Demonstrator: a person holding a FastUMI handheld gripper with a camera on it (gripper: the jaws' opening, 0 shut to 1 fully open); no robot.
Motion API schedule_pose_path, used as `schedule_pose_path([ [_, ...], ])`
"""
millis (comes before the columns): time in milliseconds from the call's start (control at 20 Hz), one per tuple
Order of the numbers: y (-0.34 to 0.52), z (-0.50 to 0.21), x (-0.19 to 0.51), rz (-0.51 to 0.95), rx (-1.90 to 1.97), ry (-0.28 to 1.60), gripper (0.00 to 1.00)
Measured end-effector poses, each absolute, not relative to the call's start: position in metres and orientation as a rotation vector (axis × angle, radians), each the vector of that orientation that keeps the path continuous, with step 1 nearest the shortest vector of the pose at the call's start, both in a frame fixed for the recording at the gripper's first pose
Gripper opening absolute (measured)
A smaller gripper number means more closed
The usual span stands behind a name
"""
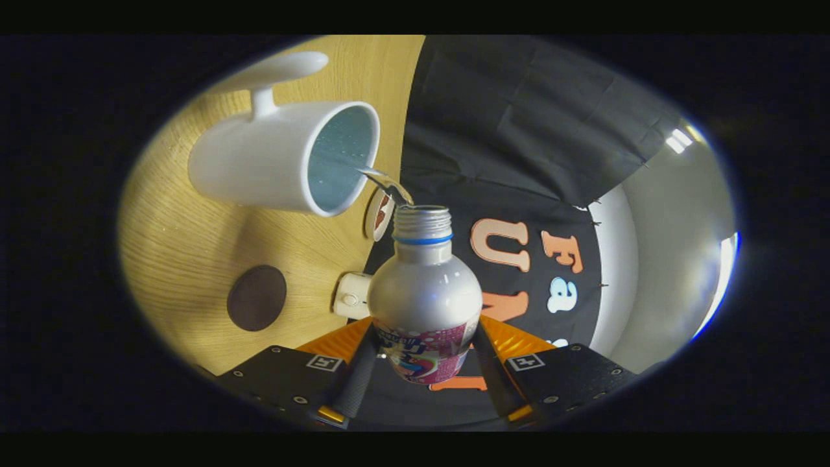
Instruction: Take the bottle from table, then pour the juice into the cup, finally place the bottle on the coaster
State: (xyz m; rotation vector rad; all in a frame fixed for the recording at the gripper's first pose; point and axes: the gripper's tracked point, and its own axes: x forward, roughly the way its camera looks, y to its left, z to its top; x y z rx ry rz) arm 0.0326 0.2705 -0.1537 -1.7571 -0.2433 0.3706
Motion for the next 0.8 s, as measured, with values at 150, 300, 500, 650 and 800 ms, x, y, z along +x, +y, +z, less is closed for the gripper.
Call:
schedule_pose_path([
  [150, 0.271, -0.152, 0.034, 0.365, -1.769, -0.256, 0.77],
  [300, 0.272, -0.145, 0.039, 0.364, -1.780, -0.269, 0.77],
  [500, 0.273, -0.143, 0.038, 0.360, -1.796, -0.289, 0.77],
  [650, 0.272, -0.141, 0.040, 0.356, -1.806, -0.298, 0.77],
  [800, 0.272, -0.137, 0.041, 0.347, -1.820, -0.318, 0.77],
])
